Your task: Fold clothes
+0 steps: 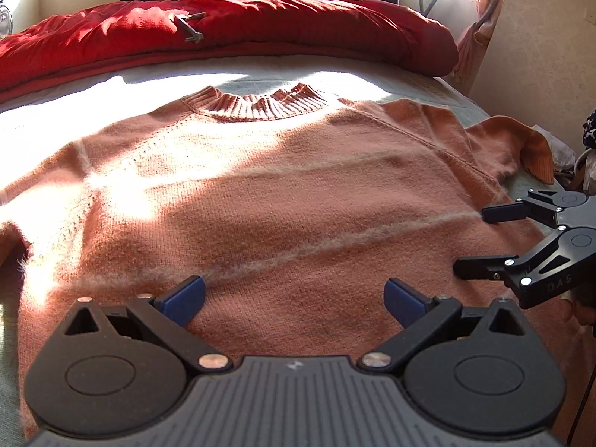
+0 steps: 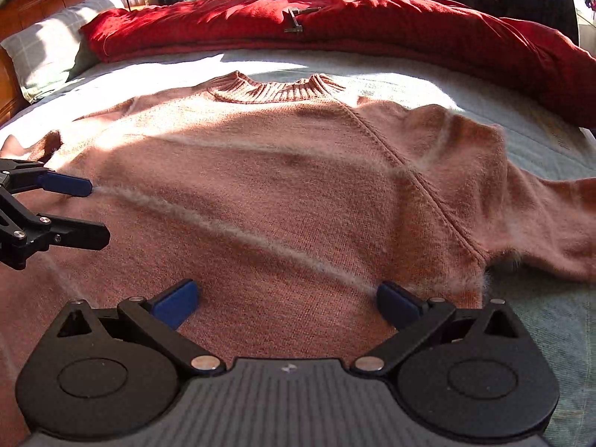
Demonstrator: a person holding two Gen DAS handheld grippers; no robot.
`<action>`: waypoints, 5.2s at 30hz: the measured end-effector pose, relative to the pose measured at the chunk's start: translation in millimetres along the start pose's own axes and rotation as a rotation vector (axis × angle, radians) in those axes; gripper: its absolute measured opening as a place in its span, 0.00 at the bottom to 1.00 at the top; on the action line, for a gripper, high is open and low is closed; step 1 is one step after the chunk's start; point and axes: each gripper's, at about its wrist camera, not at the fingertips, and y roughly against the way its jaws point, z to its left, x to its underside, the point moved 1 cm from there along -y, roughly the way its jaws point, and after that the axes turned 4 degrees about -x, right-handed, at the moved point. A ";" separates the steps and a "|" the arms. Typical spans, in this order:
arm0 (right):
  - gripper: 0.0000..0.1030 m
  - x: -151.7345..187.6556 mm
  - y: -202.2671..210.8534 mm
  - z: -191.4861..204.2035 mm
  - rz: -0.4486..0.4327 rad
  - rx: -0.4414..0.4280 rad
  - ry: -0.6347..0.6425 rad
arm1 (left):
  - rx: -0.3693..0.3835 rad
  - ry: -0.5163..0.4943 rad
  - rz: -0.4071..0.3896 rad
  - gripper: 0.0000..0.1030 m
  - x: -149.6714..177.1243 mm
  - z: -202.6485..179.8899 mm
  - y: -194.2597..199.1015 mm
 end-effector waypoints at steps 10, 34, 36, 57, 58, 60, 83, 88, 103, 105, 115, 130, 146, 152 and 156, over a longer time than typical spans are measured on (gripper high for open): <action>1.00 5.8 0.7 0.7 -0.048 0.012 0.006 | -0.051 0.117 -0.009 0.99 4.3 29.7 29.3; 1.00 8.5 -0.6 3.6 -0.075 0.032 0.003 | -0.121 0.190 0.085 0.99 38.4 52.5 47.1; 1.00 8.7 -0.4 3.4 -0.076 0.031 0.002 | -0.158 0.234 0.070 0.99 53.5 61.2 59.8; 1.00 8.9 0.4 5.6 -0.085 0.046 0.012 | -0.124 0.321 0.060 0.99 61.6 43.5 70.6; 1.00 8.6 0.6 6.2 -0.083 0.048 0.014 | -0.126 0.323 0.058 0.99 62.0 44.2 72.3; 1.00 5.9 2.7 5.3 -0.071 0.041 0.008 | -0.136 0.323 0.061 0.99 61.0 43.4 70.9; 0.52 44.7 114.3 -264.3 -0.204 0.586 -0.443 | -0.197 0.256 0.102 0.99 50.1 24.5 54.8; 0.27 54.7 92.8 -308.5 -0.249 0.417 -0.616 | -0.216 0.235 0.119 0.99 49.9 19.0 54.2; 0.09 30.1 166.9 -309.4 -0.316 0.612 -0.549 | -0.230 0.244 0.128 0.99 47.5 20.3 52.3; 0.09 28.1 179.4 -313.2 -0.317 0.646 -0.547 | -0.229 0.247 0.126 0.99 47.2 21.1 51.7; 0.10 35.9 190.0 -341.7 -0.255 0.711 -0.630 | -0.220 0.255 0.120 0.99 47.3 24.0 52.8; 0.35 51.0 190.9 -362.1 -0.254 0.821 -0.795 | -0.220 0.255 0.122 0.99 47.2 26.6 53.1; 0.72 69.7 121.6 -360.6 -0.223 0.281 -0.844 | -0.228 0.248 0.118 0.99 48.1 27.6 51.7; 0.79 60.3 138.4 -353.2 -0.214 0.427 -0.869 | -0.236 0.249 0.117 0.99 45.2 28.5 48.3; 0.94 -4.2 113.2 -299.6 -0.201 0.301 -0.671 | -0.236 0.247 0.112 0.99 46.3 28.5 49.7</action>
